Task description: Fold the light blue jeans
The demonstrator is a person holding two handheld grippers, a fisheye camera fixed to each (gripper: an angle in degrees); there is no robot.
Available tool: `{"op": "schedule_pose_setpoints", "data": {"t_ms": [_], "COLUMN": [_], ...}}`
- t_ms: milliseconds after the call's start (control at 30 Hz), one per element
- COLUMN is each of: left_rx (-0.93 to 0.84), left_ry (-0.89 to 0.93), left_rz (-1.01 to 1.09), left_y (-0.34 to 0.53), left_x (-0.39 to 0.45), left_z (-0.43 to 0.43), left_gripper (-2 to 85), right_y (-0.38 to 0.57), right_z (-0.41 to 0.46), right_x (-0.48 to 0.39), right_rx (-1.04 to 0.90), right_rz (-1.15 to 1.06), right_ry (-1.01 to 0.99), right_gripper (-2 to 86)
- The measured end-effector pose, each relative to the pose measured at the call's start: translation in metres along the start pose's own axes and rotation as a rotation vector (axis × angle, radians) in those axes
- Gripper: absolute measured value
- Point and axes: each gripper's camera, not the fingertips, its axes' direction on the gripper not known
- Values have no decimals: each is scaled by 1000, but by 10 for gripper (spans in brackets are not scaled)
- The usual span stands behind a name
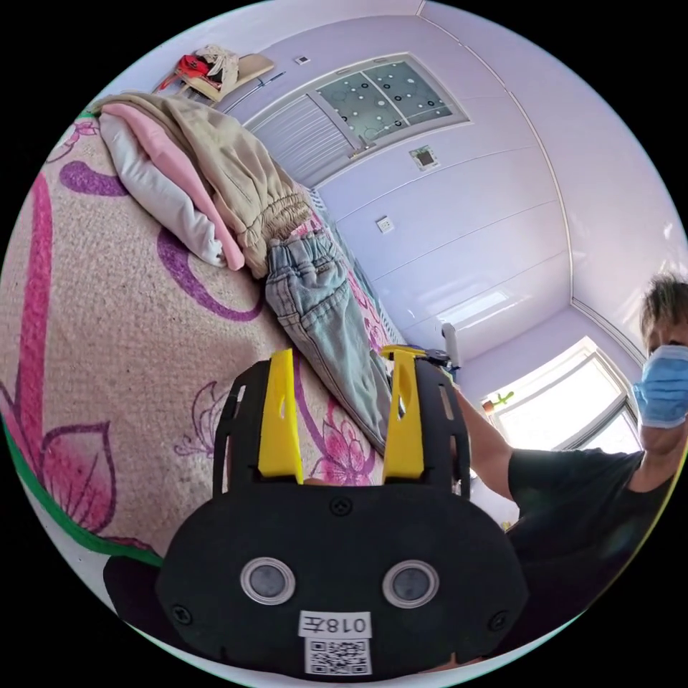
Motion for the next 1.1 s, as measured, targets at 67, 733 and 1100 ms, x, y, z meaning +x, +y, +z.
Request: {"op": "schedule_pose_setpoints", "data": {"t_ms": [67, 733, 1100], "left_rx": [-2, 148, 161], "left_ry": [-26, -5, -39], "left_rz": [-18, -133, 123], "left_y": [-11, -23, -43], "left_x": [6, 49, 157], "left_z": [3, 8, 7], "left_gripper": [206, 77, 45], "right_y": [21, 223, 244], "right_z": [-25, -32, -53], "right_x": [1, -141, -191], "right_rx": [111, 425, 576], "right_rz": [81, 589, 638], "right_ry": [-49, -33, -66], "right_gripper": [102, 12, -1]}}
